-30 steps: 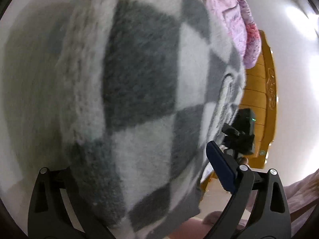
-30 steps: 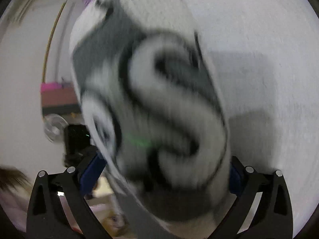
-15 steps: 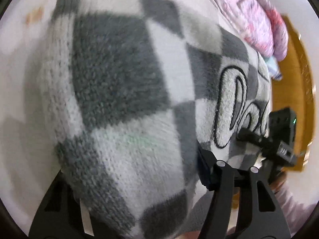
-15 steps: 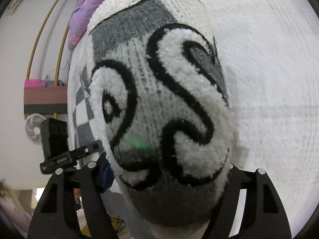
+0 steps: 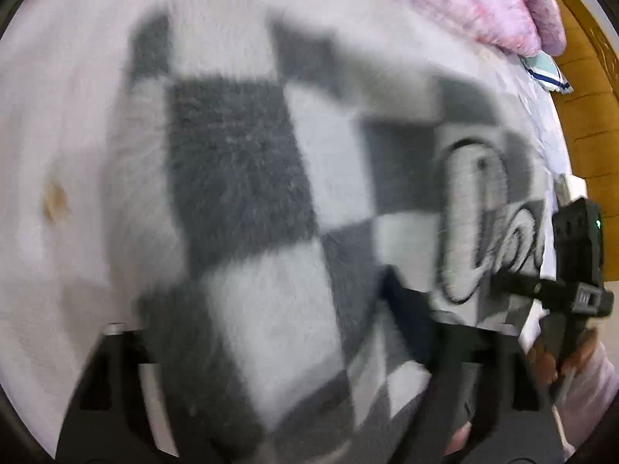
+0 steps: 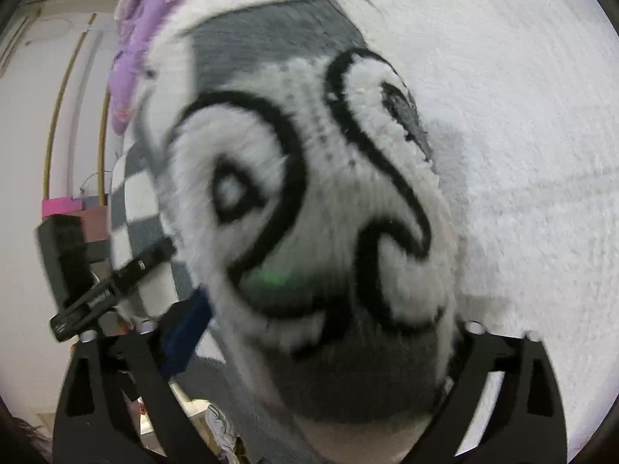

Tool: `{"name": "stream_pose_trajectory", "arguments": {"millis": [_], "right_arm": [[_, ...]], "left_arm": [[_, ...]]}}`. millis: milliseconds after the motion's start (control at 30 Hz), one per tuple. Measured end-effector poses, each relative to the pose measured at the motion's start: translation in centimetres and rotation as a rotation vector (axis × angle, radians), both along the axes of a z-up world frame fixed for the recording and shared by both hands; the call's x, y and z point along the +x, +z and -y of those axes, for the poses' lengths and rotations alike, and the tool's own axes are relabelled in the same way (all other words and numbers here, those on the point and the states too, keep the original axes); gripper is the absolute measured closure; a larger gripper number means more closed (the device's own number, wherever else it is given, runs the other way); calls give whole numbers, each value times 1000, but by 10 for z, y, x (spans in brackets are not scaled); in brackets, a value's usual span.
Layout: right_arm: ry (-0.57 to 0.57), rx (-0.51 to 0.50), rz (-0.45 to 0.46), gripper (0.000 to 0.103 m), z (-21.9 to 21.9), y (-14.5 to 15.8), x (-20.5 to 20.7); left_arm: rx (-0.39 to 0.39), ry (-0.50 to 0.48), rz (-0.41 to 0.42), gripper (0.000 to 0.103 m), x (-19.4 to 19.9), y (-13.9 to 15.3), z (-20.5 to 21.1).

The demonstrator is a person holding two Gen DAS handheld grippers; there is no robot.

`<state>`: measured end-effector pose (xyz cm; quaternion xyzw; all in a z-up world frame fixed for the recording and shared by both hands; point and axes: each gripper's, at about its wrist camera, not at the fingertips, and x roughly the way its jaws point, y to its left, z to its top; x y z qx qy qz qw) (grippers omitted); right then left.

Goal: Fold large clothes
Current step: 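Grasp the folded cardigan with both grippers and lift it off the bed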

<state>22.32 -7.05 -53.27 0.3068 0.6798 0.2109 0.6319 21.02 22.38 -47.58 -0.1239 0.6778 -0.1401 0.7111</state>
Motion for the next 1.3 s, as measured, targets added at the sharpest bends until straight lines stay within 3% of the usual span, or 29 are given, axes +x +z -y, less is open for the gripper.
{"name": "stream_pose_trajectory", "arguments": {"millis": [67, 167, 233, 267, 333, 400, 433, 467, 500, 567, 767, 967, 1133, 1300], "right_arm": [[21, 13, 15, 6, -1, -3, 5], [75, 40, 73, 6, -2, -6, 13], [85, 74, 121, 6, -3, -12, 17], [82, 86, 142, 5, -3, -14, 17], [74, 96, 171, 5, 0, -18, 9], [58, 81, 159, 7, 0, -17, 5], [51, 66, 152, 10, 3, -9, 2], [46, 57, 151, 20, 2, -2, -4], [28, 57, 154, 30, 5, 7, -9], [17, 81, 152, 38, 8, 20, -15], [23, 109, 141, 42, 37, 52, -18], [13, 76, 130, 42, 59, 123, -62], [-29, 43, 169, 42, 90, 189, -101], [-95, 29, 271, 42, 135, 261, -144]], "left_arm": [[-159, 87, -78, 15, -13, -19, -24], [-320, 167, -92, 14, -31, -40, -38], [-415, 146, -105, 10, -34, -55, -29], [-426, 127, -100, 5, -33, -58, -23], [-409, 109, -89, 5, -27, -59, -9], [-409, 167, -85, 7, -27, -58, -7], [-399, 187, -83, 20, -28, -56, -6], [-390, 194, -72, 32, -31, -49, -6], [-369, 193, -47, 37, -35, -38, -4], [-352, 179, -23, 45, -41, -25, 1], [-312, 182, -1, 48, -49, 21, 25], [-315, 173, -9, 48, -73, 84, 39], [-272, 152, 30, 48, -97, 159, 72], [-267, 96, 135, 48, -132, 238, 114]]}}
